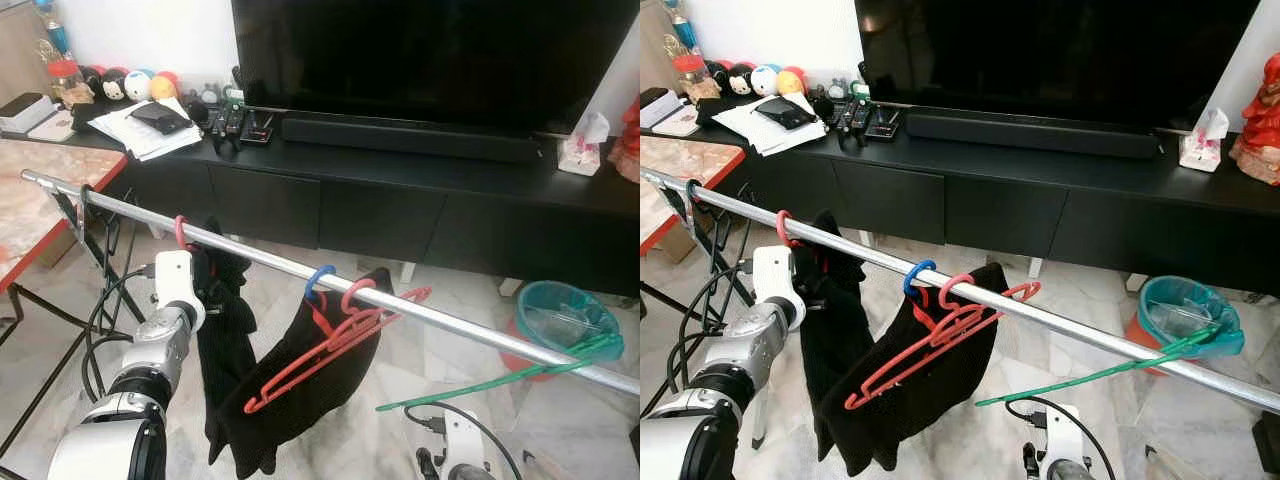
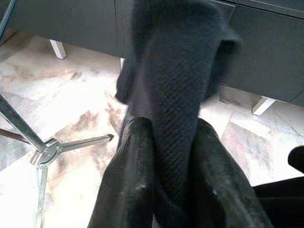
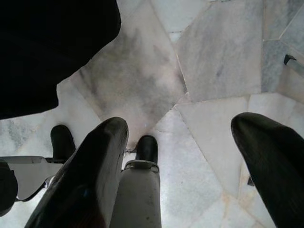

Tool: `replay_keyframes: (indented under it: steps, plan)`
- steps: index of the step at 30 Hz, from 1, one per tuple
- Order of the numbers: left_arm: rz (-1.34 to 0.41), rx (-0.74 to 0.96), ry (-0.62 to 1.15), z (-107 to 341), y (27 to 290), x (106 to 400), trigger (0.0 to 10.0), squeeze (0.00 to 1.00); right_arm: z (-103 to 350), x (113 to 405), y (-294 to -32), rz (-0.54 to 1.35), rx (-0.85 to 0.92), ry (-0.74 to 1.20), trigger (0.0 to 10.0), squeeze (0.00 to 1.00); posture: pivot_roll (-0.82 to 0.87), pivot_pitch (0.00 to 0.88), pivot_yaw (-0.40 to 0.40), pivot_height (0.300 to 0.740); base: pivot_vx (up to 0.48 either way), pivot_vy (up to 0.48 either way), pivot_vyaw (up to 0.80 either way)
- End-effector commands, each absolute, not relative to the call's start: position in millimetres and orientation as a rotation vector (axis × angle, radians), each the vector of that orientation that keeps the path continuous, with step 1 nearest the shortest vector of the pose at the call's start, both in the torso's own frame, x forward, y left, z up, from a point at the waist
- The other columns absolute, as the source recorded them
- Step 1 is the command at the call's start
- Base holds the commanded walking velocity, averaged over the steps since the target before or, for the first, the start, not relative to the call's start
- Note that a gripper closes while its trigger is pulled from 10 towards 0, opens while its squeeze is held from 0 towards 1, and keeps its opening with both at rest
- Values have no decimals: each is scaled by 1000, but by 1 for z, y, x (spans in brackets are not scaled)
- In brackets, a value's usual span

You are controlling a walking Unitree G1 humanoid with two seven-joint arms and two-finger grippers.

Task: Hang hanger

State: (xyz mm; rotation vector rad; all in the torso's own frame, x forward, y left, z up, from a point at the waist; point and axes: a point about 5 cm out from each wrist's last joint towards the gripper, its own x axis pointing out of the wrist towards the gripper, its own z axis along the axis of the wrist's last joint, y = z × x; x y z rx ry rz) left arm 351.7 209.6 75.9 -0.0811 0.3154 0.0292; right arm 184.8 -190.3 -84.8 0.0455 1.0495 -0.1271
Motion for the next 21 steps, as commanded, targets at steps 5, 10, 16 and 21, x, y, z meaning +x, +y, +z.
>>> replay_keyframes:
  steps: [5,10,16,21]
  plan:
    - [23,-72,321,72,209,349,0,0,-87,181,-190,-143,62,1054,10000,0,1,0,3,740,0,0,0]
    - [20,-77,321,70,209,348,0,0,-87,180,-190,-144,61,1054,10000,0,4,0,4,740,0,0,0]
    - [29,-59,256,77,210,348,0,0,-87,180,-190,-145,61,1057,10000,0,-4,0,10,740,0,0,0]
    - [16,-36,165,83,211,345,902,0,-88,179,-190,-145,59,1058,10000,0,0,0,9,740,0,0,0]
